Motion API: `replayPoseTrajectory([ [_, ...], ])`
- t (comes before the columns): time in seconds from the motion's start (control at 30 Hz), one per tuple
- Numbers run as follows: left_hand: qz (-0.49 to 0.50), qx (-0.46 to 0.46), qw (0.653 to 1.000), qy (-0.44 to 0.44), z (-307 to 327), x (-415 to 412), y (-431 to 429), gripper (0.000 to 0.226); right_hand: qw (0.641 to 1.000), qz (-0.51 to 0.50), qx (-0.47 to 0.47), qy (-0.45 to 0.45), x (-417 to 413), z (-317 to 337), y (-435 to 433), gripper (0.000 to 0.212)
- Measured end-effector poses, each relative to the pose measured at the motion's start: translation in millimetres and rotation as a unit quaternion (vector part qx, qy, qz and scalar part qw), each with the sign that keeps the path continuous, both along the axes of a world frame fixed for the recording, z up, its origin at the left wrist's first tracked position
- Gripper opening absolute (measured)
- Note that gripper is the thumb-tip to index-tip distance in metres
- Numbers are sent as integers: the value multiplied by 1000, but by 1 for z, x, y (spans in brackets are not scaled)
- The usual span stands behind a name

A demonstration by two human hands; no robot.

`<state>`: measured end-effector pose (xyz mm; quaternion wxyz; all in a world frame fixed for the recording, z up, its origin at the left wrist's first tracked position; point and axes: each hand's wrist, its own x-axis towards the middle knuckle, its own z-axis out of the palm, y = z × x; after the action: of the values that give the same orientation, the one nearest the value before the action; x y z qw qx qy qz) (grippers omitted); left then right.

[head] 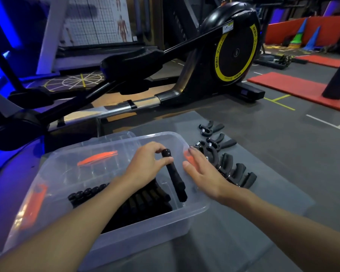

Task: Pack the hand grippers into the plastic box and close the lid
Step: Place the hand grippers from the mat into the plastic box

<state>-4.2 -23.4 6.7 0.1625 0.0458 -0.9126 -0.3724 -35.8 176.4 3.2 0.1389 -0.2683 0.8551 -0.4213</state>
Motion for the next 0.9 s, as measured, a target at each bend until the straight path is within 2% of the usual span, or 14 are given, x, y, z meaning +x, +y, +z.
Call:
replayPoseTrajectory([
  [0.3, 13, -70, 993, -97, -46, -31, -3, 22, 1000, 6, 19, 14, -7, -10, 1, 69],
  [0.53, 34, -132, 969, -208, -85, -24, -30, 20, 1000, 10, 21, 18, -10, -13, 2, 67],
  [0.9, 40, -196, 951, -238, -86, -22, -28, 18, 1000, 13, -4, 1, -10, -17, 2, 64],
])
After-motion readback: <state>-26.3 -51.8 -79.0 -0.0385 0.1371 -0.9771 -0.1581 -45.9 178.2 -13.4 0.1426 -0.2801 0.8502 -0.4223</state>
